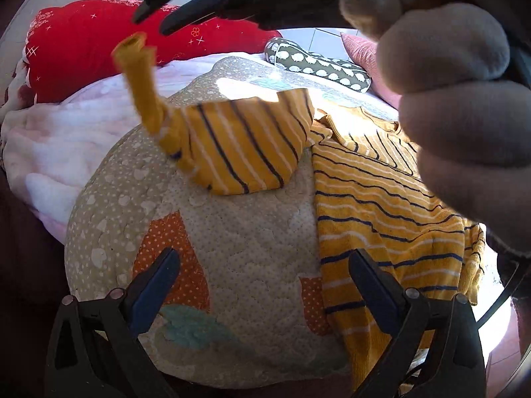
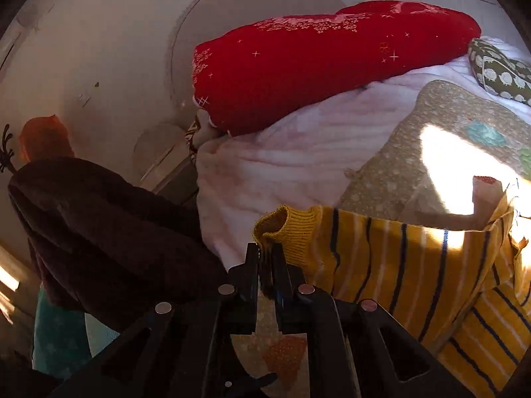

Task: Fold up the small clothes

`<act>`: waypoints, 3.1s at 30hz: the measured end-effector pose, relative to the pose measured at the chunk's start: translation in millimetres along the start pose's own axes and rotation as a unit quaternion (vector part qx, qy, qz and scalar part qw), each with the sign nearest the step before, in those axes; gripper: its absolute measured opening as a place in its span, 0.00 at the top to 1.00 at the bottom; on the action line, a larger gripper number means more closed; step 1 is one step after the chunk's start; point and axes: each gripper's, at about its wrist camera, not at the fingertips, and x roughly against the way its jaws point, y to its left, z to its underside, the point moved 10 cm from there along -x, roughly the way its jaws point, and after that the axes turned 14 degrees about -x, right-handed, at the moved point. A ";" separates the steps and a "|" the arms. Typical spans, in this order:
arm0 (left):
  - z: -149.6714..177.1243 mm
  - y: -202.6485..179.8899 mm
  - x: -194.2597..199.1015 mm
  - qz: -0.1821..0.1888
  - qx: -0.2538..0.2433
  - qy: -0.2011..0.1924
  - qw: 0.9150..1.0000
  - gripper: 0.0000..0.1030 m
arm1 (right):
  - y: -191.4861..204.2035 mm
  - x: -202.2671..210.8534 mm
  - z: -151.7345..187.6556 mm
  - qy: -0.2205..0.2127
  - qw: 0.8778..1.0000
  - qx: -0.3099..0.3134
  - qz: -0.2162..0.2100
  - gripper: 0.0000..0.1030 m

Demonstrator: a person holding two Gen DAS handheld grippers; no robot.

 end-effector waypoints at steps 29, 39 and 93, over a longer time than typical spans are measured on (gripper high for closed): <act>-0.3 -7.6 -4.3 -0.006 -0.009 0.020 1.000 0.01 | -327.7 289.9 11.6 -0.241 0.872 -0.189 0.381 0.95; 3.9 -30.8 -7.3 0.011 -0.018 0.042 0.999 0.01 | -431.0 516.7 177.6 -0.287 0.728 -0.407 0.471 0.86; -9.8 -76.5 14.3 0.036 -0.108 0.050 0.992 0.56 | -457.9 422.1 197.2 -0.409 0.709 -0.570 0.069 0.71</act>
